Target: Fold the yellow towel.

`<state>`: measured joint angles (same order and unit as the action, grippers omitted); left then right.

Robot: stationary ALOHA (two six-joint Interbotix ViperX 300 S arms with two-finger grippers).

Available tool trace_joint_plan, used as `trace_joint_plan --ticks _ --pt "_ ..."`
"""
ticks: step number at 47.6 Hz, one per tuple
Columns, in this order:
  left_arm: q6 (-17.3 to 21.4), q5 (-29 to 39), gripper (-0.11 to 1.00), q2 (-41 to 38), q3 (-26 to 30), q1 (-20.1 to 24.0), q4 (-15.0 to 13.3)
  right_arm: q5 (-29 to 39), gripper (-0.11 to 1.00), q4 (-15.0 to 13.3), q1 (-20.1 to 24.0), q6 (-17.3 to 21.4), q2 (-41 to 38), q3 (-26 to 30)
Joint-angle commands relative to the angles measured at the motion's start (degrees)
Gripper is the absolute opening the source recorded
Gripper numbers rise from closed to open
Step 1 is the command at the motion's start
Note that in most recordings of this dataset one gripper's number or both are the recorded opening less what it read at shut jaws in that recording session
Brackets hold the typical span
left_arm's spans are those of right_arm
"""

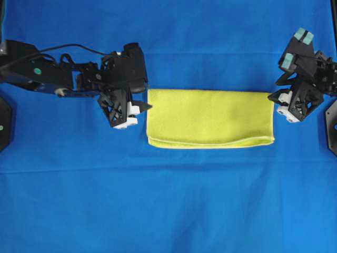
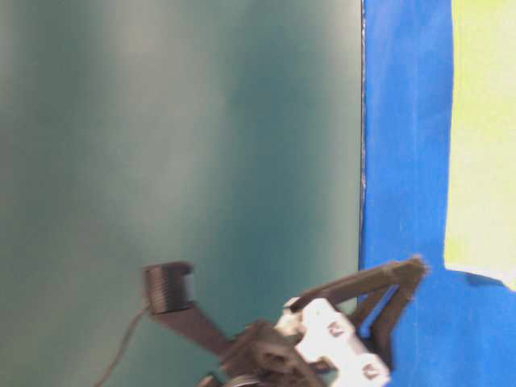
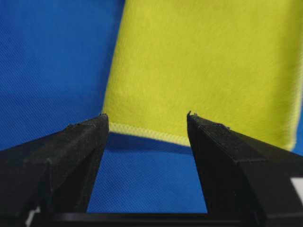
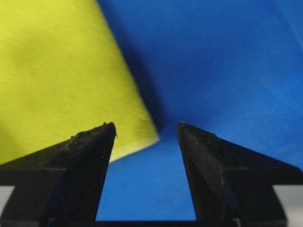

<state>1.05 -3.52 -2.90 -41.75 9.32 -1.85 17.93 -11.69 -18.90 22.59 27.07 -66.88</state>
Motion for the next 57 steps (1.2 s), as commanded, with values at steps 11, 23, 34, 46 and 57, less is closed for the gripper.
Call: trace_joint_plan --ticks 11,23,34,46,57 --pt "0.09 -6.33 0.64 -7.65 2.02 3.78 0.18 -8.53 0.6 -1.76 -3.34 0.0 -10.81 0.79" --pt "0.09 -6.94 0.63 -10.28 2.72 4.66 0.18 -11.51 0.59 -1.67 -3.87 0.18 -15.29 0.79" --pt "0.53 -2.9 0.41 -10.11 2.55 4.39 0.18 -11.07 0.48 -1.67 -3.87 -0.09 -15.29 1.05" --pt "0.7 2.9 0.04 -7.56 2.81 4.22 0.18 -8.96 0.02 -1.67 -3.78 -0.18 -14.33 0.97" --pt "0.0 3.69 0.04 -4.83 2.81 4.22 0.18 -8.35 0.02 -1.67 -3.78 -0.18 -11.25 1.05"
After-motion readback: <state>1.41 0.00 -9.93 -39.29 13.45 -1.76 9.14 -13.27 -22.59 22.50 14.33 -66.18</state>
